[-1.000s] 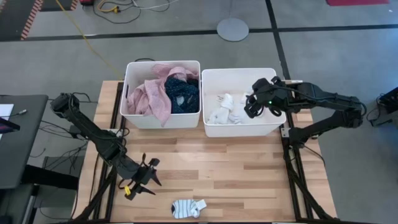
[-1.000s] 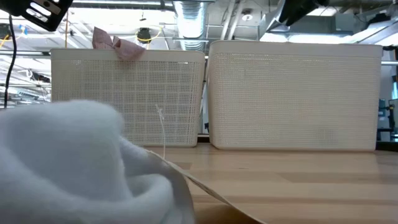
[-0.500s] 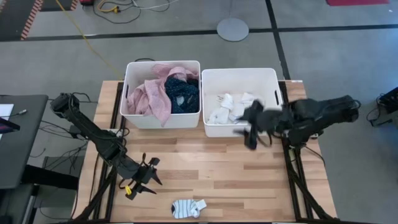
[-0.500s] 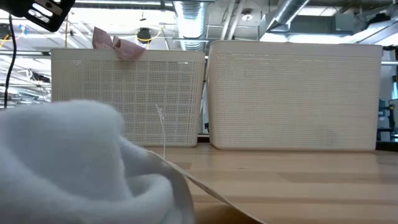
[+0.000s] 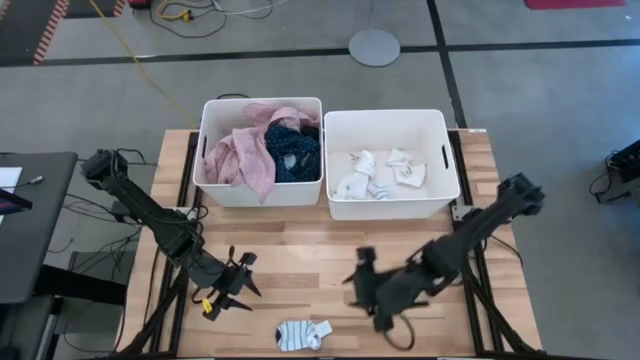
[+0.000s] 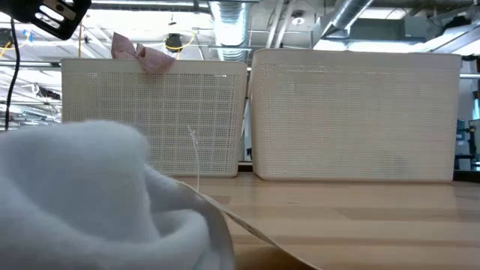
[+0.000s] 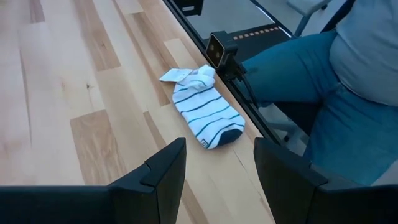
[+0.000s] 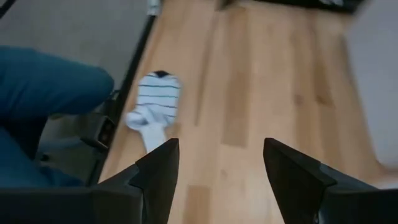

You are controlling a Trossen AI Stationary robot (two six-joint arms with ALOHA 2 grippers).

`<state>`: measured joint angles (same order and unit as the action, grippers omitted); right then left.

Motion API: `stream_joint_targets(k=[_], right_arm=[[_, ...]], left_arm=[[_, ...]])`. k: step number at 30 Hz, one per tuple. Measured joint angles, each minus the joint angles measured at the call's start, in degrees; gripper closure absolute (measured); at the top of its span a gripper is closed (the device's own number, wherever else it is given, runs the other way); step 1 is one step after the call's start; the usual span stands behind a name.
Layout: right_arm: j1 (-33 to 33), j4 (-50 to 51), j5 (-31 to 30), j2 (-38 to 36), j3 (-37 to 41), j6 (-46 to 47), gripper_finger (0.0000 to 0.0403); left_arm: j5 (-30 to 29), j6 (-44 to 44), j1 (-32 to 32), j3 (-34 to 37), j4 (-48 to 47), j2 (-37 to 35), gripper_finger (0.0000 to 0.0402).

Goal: Sort clothes
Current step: Put the blue sock into the right white laundry organizer

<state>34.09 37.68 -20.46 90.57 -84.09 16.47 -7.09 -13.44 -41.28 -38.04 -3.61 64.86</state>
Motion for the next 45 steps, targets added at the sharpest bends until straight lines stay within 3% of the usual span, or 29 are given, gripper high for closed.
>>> stream_joint_targets(k=[7,22,28,37,41,45], right_arm=[[1.44,-15.73,4.34,10.43,0.0,-6.22,0.0154],[-0.96,-37.39,17.52,27.8,0.0,-5.84,0.0154],[-2.91,-40.03,23.18,32.23,-0.04,-7.08,0.0154],[-4.24,-44.02,25.89,37.43,-0.04,-12.37,0.0155],[-4.24,-44.39,26.67,38.71,-0.06,-13.41,0.018],[-4.26,-43.74,26.66,39.12,-0.07,-14.18,0.025]], left_arm=[[-1.55,-0.37,0.02,0.0,0.03,0.0,0.0216],[-1.64,-5.21,0.02,0.0,-0.11,-0.02,0.0216],[-2.85,-6.16,0.02,0.0,-0.42,-0.02,0.0216],[-4.67,-7.89,0.02,0.0,-0.45,-0.04,0.0216],[-6.24,-8.44,0.02,0.0,-0.46,-0.04,0.0216],[-7.02,-9.32,0.02,0.0,-0.47,-0.04,0.0216]])
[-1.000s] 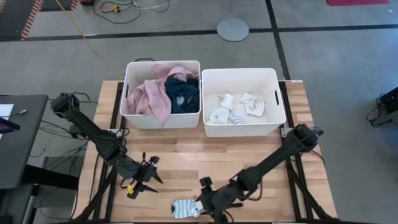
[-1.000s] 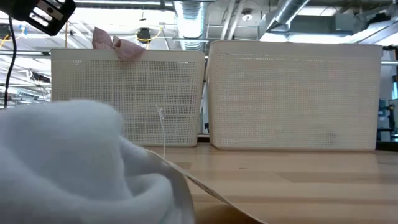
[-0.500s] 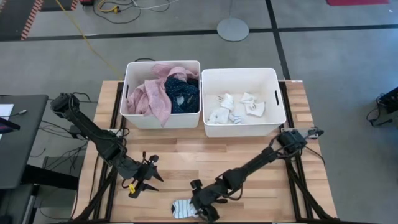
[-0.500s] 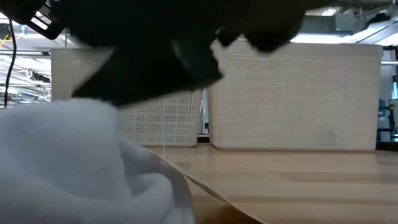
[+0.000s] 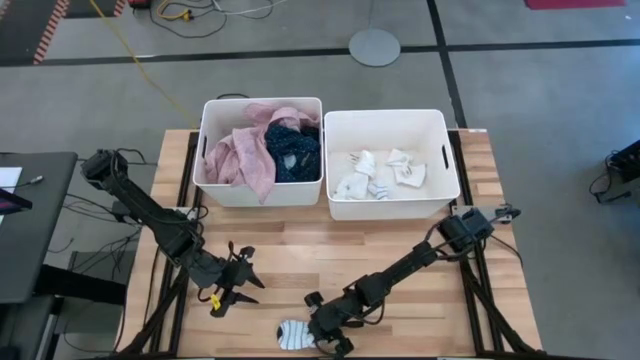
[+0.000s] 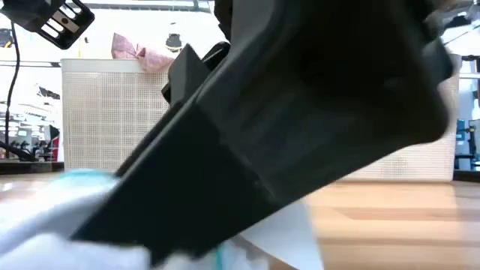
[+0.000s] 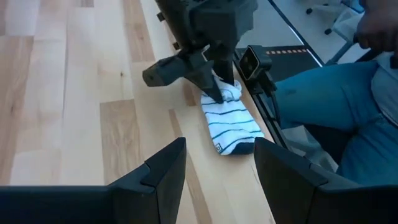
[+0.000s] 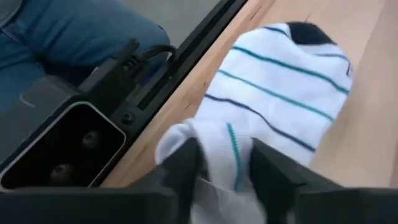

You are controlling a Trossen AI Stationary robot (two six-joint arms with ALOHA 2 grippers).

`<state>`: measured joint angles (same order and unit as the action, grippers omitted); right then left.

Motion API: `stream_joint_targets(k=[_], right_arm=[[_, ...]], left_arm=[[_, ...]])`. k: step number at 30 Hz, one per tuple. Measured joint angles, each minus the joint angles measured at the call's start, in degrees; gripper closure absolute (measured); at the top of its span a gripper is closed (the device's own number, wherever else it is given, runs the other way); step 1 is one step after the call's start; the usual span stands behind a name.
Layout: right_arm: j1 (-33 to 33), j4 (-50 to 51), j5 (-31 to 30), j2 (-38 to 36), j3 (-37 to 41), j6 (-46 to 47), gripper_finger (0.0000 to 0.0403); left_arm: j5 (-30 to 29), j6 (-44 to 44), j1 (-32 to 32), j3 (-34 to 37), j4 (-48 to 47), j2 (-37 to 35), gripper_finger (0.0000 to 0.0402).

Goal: Sort clothes
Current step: Put the blue sock into the right white laundry organizer

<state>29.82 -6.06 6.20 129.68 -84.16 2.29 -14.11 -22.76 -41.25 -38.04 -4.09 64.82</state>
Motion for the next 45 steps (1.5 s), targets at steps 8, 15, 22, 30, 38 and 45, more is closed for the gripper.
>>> stream_joint_targets(k=[8,15,22,30,38,45], right_arm=[[0.02,0.85,0.0,-0.33,0.0,-3.92,0.0389],[0.07,3.18,-2.96,-1.15,0.0,-4.66,0.0399],[0.24,13.94,-14.78,-8.9,0.09,-8.09,0.0402],[3.29,20.59,-35.31,-22.48,0.04,-15.4,0.0402],[5.81,20.1,-63.41,-34.35,0.02,-26.23,0.0403],[3.97,20.66,-77.99,-42.62,0.02,-30.88,0.0403]], left_arm=[[-1.27,-1.56,-0.01,0.0,-0.05,0.0,0.0216],[-1.47,-3.69,0.0,0.0,-1.62,0.02,0.0216],[-1.5,-4.11,0.0,0.02,-1.67,0.04,0.0216],[-2.9,-4.09,-0.01,0.02,-1.61,0.04,0.0216],[-4.45,-4.04,0.0,0.02,-1.52,0.04,0.0216],[-5.04,-1.55,0.0,0.02,-1.52,0.04,0.0216]])
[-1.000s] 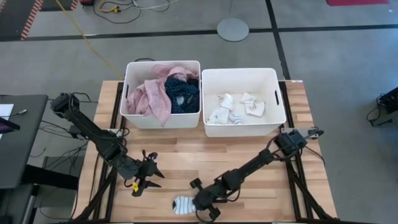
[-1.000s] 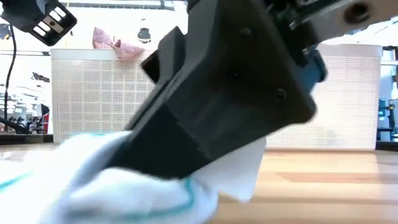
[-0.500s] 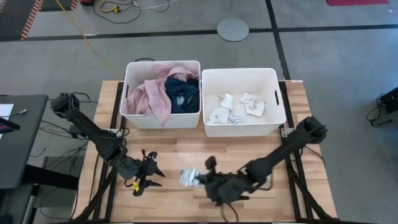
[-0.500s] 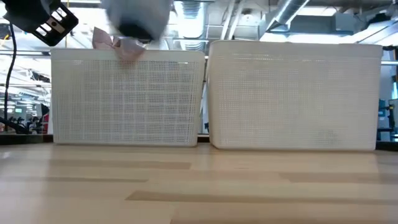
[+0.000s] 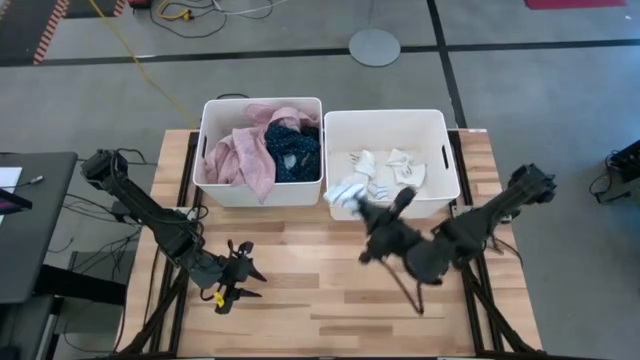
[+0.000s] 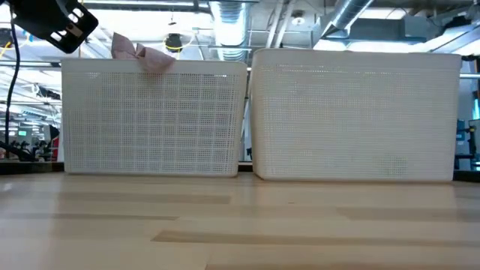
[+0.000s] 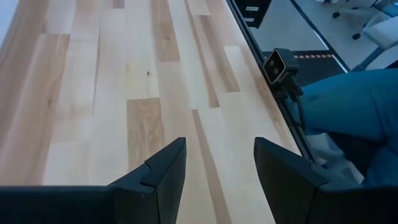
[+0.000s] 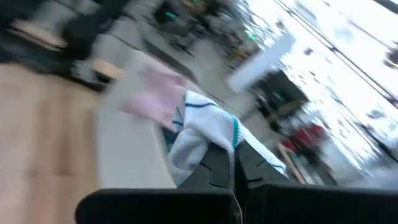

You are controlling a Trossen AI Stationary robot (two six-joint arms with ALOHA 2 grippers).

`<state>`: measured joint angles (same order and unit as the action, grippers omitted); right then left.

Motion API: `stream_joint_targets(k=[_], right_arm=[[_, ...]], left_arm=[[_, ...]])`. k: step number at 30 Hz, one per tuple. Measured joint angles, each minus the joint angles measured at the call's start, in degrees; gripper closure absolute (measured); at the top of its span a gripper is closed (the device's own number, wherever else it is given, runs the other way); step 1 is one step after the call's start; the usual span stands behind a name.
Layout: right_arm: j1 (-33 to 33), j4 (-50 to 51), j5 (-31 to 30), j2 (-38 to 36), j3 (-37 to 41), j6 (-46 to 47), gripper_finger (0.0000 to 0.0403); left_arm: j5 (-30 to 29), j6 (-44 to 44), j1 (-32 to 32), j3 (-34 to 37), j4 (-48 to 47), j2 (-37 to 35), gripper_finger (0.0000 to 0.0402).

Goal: Sort clothes
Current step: Put the blue sock into the right white laundry organizer

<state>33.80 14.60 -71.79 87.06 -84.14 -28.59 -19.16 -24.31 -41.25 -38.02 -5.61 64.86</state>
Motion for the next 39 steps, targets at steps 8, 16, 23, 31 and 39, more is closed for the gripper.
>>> stream_joint_targets(k=[8,16,23,31,39], right_arm=[[-6.67,1.75,-7.51,-7.66,0.0,-0.38,0.0403],[-14.81,3.63,-9.49,-11.77,0.0,0.08,0.04],[-20.19,14.98,-10.79,-11.8,0.0,8.99,0.0398],[-23.37,41.55,2.26,-11.73,0.0,39.29,0.0397],[-28.63,58.22,22.01,-10.0,0.02,54.09,0.0397]], left_arm=[[-0.94,3.2,-0.02,0.0,0.0,0.0,0.0216],[-1.05,7.82,-0.02,0.0,0.02,0.0,0.0216],[-2.93,11.05,-0.02,0.0,0.0,0.0,0.0216],[-7.55,11.46,-0.02,0.0,0.49,0.0,0.0216],[-8.42,10.24,-0.02,0.0,0.61,0.0,0.0216]])
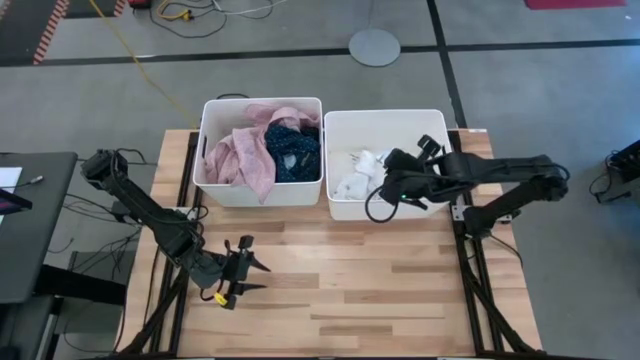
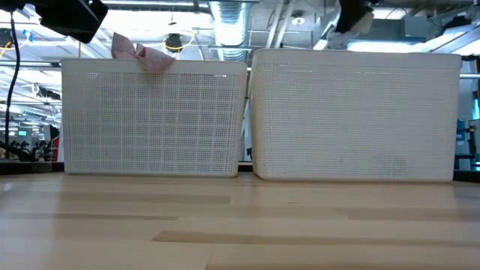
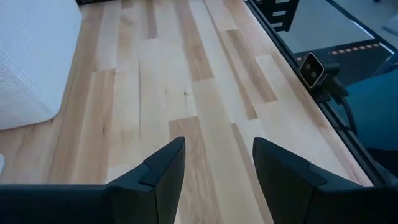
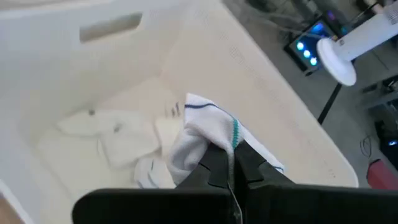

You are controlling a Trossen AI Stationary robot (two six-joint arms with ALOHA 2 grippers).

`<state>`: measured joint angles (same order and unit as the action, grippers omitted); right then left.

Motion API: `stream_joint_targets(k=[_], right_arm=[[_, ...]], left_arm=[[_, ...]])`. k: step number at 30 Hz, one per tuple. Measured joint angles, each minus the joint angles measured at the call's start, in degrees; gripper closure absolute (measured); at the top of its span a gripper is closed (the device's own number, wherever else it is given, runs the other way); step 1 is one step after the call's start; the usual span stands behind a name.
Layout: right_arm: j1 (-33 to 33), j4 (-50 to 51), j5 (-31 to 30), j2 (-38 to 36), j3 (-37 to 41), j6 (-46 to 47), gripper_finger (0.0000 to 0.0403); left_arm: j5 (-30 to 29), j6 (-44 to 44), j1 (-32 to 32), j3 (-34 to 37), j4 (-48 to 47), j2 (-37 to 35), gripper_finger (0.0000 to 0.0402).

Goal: Sort clothes
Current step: Put the blue sock into the right white laundry organizer

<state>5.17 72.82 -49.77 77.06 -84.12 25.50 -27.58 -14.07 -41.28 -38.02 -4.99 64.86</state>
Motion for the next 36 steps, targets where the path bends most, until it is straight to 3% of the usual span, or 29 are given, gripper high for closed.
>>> stream_joint_targets(k=[12,22,36], right_arm=[[-1.18,0.96,1.18,1.5,0.0,0.15,0.0397],[-6.76,2.06,4.31,1.5,0.0,-0.35,0.0393],[-8.67,2.16,6.59,1.48,0.0,-1.35,0.0276]], left_arm=[[-2.77,0.55,0.0,0.04,2.46,0.0,0.0216],[-2.85,1.42,0.01,0.04,3.63,0.0,0.0216],[-3.75,3.77,0.0,0.04,3.63,0.0,0.0216]])
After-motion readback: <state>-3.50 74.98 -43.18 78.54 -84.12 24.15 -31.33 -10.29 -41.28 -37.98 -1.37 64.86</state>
